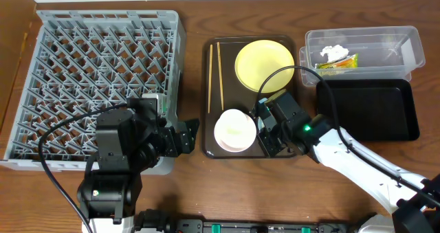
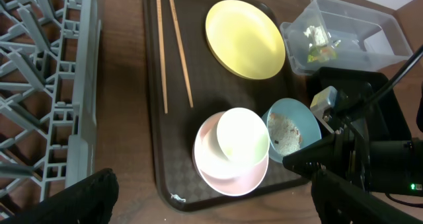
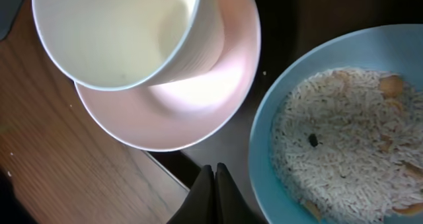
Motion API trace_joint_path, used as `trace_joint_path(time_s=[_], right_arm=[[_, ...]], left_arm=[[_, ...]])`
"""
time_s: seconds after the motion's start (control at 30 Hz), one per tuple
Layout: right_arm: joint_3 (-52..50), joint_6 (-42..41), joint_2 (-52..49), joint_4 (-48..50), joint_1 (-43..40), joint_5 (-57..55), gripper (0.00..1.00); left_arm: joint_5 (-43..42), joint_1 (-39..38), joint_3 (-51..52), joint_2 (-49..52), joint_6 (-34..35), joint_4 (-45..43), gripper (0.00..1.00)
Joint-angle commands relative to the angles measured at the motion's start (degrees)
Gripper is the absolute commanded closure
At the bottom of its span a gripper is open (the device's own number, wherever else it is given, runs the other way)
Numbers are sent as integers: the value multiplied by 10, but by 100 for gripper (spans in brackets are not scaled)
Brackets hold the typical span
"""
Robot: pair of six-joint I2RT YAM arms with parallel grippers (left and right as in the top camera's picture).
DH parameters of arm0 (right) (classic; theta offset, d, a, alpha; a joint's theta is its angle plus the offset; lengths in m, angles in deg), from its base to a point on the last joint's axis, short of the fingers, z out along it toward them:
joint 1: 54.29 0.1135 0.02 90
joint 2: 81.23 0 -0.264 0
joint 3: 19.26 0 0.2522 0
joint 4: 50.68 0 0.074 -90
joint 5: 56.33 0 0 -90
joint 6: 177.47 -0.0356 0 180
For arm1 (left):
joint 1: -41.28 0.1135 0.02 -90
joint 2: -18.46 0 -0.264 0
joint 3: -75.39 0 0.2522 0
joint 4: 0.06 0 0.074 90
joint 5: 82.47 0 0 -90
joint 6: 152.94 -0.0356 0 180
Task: Sort waste into correct bins and load items into the dishwasher
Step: 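Move the right gripper to the rim of the light-blue rice bowl, then grasp the light-blue bowl rim with the right gripper and lift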
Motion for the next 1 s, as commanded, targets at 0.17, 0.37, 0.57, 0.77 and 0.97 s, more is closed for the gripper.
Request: trace_joint_path(time_s=[0.17, 0.37, 0.57, 0.77, 0.97], right_arm=[[8, 4, -34, 8, 17, -2, 99], [9, 4, -41, 15, 17, 0, 99], [9, 6, -41, 21, 17, 2, 99], [13, -5, -41, 42, 17, 5, 99], [13, 27, -42, 27, 17, -3, 99]], left_arm=[[-8, -2, -14, 0, -1, 2, 6], [-8, -2, -14, 0, -1, 2, 5], [-8, -2, -14, 0, -1, 2, 6], [-8, -2, -14, 0, -1, 2, 6], [-8, -2, -14, 0, -1, 2, 6]])
